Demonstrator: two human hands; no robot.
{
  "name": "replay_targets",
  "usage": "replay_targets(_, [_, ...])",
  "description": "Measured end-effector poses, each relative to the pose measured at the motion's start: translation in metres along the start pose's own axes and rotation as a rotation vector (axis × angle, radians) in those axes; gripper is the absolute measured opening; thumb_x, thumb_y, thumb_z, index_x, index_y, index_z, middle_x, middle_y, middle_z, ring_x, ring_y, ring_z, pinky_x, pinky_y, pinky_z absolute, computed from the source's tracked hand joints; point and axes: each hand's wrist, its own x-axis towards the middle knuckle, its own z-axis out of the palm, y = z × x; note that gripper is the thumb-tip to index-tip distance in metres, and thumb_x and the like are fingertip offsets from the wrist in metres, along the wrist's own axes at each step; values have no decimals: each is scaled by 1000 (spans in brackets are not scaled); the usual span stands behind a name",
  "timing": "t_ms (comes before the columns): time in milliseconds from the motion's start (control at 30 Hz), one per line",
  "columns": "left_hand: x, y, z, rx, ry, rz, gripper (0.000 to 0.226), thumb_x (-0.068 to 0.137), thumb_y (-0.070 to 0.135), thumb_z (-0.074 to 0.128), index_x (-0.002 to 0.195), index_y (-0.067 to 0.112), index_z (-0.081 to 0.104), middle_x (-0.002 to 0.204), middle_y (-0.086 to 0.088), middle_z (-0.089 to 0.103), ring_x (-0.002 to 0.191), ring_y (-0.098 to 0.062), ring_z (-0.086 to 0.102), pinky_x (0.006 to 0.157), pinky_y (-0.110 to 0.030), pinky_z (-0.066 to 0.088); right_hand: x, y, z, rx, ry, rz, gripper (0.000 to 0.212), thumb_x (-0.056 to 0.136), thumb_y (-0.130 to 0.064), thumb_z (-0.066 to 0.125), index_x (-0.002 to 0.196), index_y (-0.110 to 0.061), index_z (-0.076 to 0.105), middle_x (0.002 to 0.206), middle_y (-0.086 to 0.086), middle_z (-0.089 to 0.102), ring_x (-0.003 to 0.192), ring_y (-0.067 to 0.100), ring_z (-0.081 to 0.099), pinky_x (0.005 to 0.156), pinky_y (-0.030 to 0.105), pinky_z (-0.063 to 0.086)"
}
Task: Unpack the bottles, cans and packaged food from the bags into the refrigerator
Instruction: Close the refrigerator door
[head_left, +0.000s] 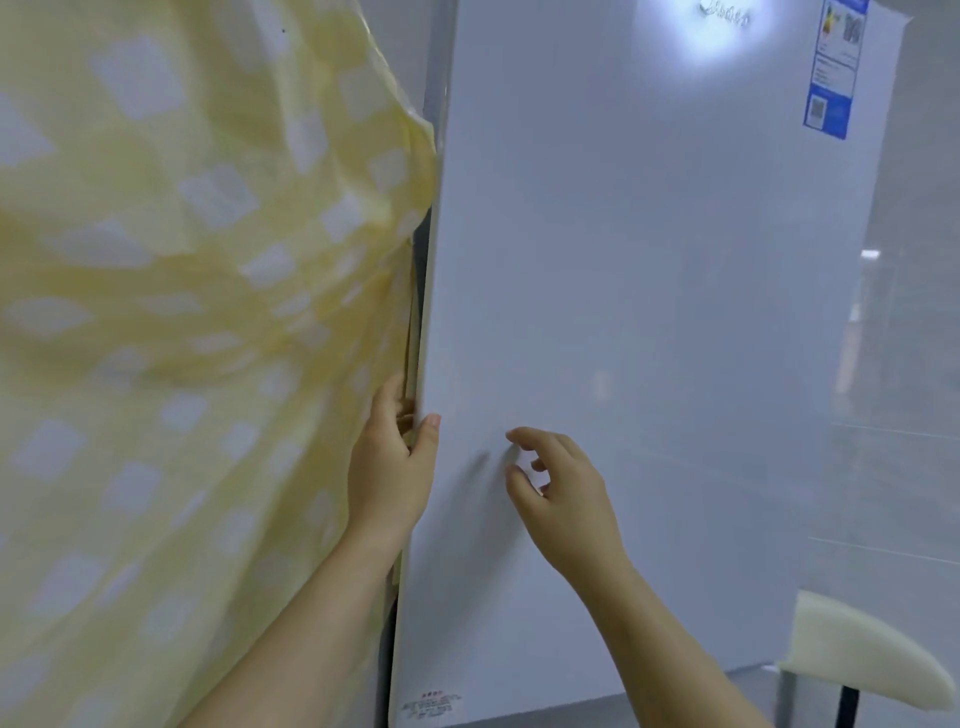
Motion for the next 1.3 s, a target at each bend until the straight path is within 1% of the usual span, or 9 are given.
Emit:
replay_targets(167, [36,-29,12,53,-67,28,42,91,6,52,129,21,42,92,28,47,93,-10,55,79,-25,42,18,16,26,-106,-43,26,35,91,-22,50,125,-30,52,126,-19,48,119,4,41,86,20,40])
replay_targets(267, [56,-45,18,80,-90,20,42,90,6,52,128,19,45,99,18,55,93,-11,56,81,-26,44,32,27,32,-238,-51,22,36,92,-23,48,128,-29,51,130,-16,47,121,5,35,82,17,35])
replay_targets(367, [72,-60,28,167,-142,24,50,88,10,50,136,21,39,122,5,56,110,-19,56,92,-35,46,47,37,37,-334,-48,31,38,92,-24,47,130,-27,50,134,-12,46,125,9,32,94,21,35])
replay_targets(533, [78,-69,43,500,-179,102,51,92,13,44,142,15,34,149,-1,30,133,-22,32,105,-31,29,65,53,51,-482,-92,66,42,93,-28,45,135,-26,43,142,-11,38,138,12,20,109,28,19])
replay_targets(733, [78,-86,71,829,-505,218,65,94,28,42,149,18,10,157,0,-3,144,-19,0,116,-35,16,76,73,62,-517,-231,124,51,93,-31,44,142,-26,32,153,-4,22,144,18,5,115,36,13])
replay_targets(933, [90,-92,87,852,-538,170,69,91,33,46,149,21,11,156,0,0,142,-22,14,110,-37,28,84,89,63,-552,-309,122,51,94,-32,44,143,-25,31,158,-2,6,146,21,-4,116,39,9])
replay_targets(1100, [87,-97,91,905,-550,172,78,89,37,50,149,21,4,156,-2,-8,143,-24,9,110,-36,25,82,96,65,-548,-305,91,50,94,-33,44,142,-26,31,158,-2,0,145,20,-9,116,39,7])
replay_targets(1200, [88,-98,90,902,-535,174,75,89,37,48,149,22,6,156,0,-4,143,-23,11,112,-37,26,81,99,60,-474,-283,84,51,93,-31,46,141,-27,32,157,-1,8,146,18,-2,116,38,10])
replay_targets(1300, [88,-95,90,877,-494,197,68,90,34,46,148,21,14,155,0,7,141,-21,15,111,-38,26,78,92,51,-238,-75,117,43,90,-26,53,133,-22,46,136,2,43,129,17,37,104,29,31])
